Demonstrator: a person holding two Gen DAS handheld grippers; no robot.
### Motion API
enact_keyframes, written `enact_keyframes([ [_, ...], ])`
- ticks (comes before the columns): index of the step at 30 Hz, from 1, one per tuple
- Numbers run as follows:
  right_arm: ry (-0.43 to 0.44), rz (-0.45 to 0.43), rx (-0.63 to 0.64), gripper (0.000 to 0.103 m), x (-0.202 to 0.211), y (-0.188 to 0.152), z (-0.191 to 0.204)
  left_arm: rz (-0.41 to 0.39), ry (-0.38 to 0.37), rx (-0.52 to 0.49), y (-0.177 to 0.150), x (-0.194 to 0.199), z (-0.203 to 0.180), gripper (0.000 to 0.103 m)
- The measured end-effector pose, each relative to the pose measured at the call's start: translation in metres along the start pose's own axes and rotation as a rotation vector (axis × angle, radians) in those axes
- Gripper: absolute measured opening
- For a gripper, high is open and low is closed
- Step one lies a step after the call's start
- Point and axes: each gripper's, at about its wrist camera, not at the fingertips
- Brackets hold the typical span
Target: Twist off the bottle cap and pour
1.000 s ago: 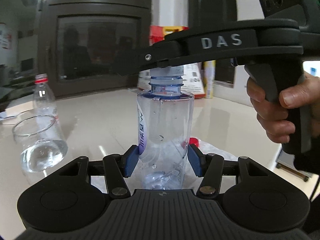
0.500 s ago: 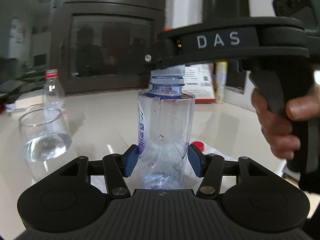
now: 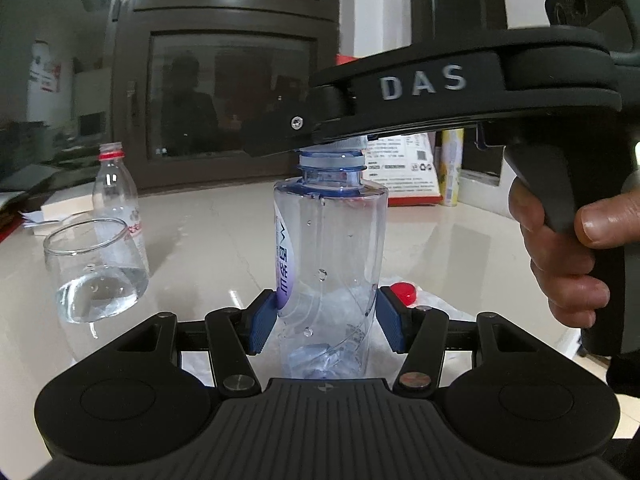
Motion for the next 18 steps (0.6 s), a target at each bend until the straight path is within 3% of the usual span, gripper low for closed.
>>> enact_keyframes([
  [18,0.234,-0.031,0.002,0.034,-0.004,-0.005,-0.032,0.096,-0.303,-0.044,0.012,-0.017,0.056,0.058],
])
Point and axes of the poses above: each gripper's, at about its wrist camera, not at the fingertips, and x roughly against the way its jaws point, z to its left, y to its top, and after that the axes turned 11 degrees about x, right-handed
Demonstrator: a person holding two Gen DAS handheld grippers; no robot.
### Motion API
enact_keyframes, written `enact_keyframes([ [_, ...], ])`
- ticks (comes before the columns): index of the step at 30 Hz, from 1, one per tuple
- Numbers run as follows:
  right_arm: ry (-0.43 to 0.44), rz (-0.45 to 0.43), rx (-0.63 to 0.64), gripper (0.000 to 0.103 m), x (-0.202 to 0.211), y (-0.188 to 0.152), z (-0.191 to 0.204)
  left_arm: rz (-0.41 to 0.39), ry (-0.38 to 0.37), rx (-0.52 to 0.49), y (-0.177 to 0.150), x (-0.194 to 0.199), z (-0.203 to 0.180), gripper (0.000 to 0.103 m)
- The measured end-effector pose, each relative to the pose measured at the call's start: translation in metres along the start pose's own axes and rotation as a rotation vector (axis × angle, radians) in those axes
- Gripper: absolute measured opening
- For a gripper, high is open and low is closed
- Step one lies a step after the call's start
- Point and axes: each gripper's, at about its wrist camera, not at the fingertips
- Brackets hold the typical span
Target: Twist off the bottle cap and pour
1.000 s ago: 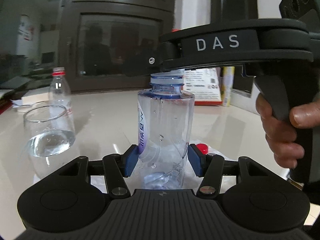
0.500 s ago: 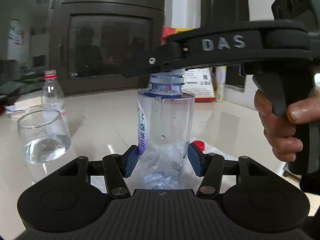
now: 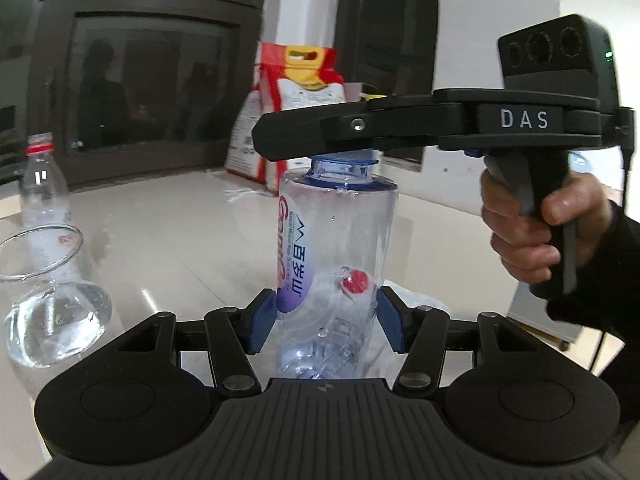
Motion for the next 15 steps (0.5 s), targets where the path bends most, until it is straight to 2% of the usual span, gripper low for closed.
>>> enact_keyframes([
  [9,-0.031,0.004,-0.028,0.04,0.002,-0.001,0.005,-0.04,0.086,0.018,-0.009,0.004,-0.013,0.058],
  [15,-0.094,0.014,-0.052,0.04,0.0,0.0,0.011,-0.078,0.2,0.018,-0.013,-0.001,-0.034,0.058],
])
Point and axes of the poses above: each gripper's, at about its wrist camera, not at the fingertips, and x roughly against the way its jaws point, z to its left, y to its top, and after that the axes turned 11 degrees about x, right-handed
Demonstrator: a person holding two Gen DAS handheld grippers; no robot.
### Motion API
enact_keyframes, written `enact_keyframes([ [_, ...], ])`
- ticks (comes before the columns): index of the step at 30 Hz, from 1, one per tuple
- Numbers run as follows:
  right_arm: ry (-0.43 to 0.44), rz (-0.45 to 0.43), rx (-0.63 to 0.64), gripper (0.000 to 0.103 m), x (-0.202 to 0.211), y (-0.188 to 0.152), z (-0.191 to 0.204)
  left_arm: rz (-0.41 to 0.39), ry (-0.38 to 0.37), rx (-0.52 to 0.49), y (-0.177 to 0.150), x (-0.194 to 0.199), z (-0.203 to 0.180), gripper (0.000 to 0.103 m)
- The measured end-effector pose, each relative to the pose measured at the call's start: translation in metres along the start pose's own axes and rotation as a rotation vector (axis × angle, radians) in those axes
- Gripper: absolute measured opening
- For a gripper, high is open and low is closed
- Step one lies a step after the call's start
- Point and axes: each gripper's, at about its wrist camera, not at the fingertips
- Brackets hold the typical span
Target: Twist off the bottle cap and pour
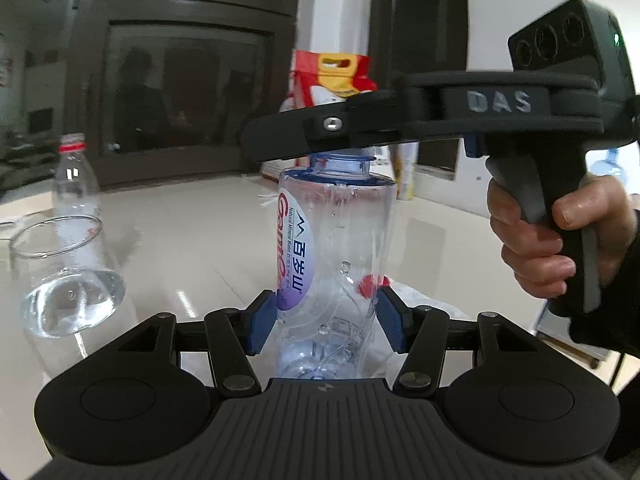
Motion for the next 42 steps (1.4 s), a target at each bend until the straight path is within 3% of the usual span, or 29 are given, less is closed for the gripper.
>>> enact_keyframes([
  [8,-0.13,0.013,0.012,0.04,-0.003,0.002,0.015,-0.067,0.152,0.043,-0.006,-0.004,-0.024,0.058],
  [20,-0.22,0.022,0.035,0.034,-0.008,0.003,0.031,-0.121,0.258,0.074,-0.017,0.0,-0.048,0.058],
  [32,-0.17,0.01,0.058,0.033,-0.006,0.001,0.031,-0.089,0.192,0.087,-0.012,0.002,-0.035,0.057],
  [42,-0.076,-0.011,0.066,0.033,-0.003,0.002,0.019,-0.032,0.027,0.026,-0.005,0.004,-0.009,0.056],
])
Point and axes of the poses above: each gripper's, at about its wrist camera, not at the fingertips, and x roughly against the way its jaws point, z to its left, y to its top, and after that the axes turned 11 degrees about x, right-handed
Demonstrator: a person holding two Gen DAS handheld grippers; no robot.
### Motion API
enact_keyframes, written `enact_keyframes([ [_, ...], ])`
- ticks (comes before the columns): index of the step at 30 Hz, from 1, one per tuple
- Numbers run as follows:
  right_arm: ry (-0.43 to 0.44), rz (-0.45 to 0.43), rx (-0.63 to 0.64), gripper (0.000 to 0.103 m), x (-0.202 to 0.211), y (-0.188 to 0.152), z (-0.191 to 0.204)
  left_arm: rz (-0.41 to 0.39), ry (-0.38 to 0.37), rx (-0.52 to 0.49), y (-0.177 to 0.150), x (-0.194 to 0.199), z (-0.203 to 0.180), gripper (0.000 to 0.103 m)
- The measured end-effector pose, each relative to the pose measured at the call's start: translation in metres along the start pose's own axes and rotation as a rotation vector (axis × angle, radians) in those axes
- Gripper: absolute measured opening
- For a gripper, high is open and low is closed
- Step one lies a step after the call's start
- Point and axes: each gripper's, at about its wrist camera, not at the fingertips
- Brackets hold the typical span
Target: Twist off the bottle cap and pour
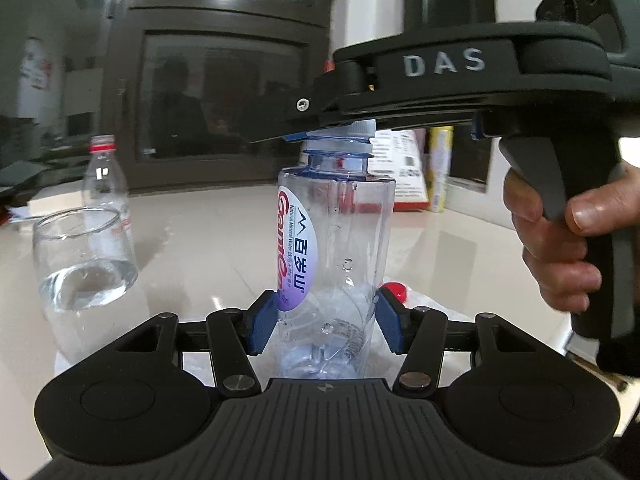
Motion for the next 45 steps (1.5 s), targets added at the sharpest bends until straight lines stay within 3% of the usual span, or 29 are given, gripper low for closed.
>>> enact_keyframes([
  [11,0.139,-0.046,0.033,0.033,0.0,-0.002,-0.02,0.068,-0.211,-0.049,0.011,-0.009,0.037,0.057],
  [18,0.187,-0.043,0.041,0.034,0.003,0.001,-0.026,0.074,-0.249,-0.069,0.011,-0.011,0.044,0.057],
  [27,0.133,-0.041,0.007,0.045,0.007,0.005,-0.023,0.05,-0.166,-0.049,0.006,-0.005,0.03,0.057],
  [36,0.042,-0.034,-0.025,0.046,0.014,0.006,-0.01,-0.01,0.019,-0.066,-0.003,-0.001,-0.007,0.057],
  [41,-0.041,-0.025,-0.044,0.046,0.013,0.005,-0.001,-0.048,0.137,-0.003,-0.009,0.002,-0.025,0.057],
  [45,-0.086,-0.03,-0.073,0.046,0.012,0.005,0.004,-0.066,0.189,0.022,-0.011,0.004,-0.034,0.057],
])
Point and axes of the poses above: each gripper's, at about its wrist camera, not at the fingertips, and x roughly against the way its jaws point, z to its left, y to its top, and after that the axes turned 11 degrees about x, right-handed
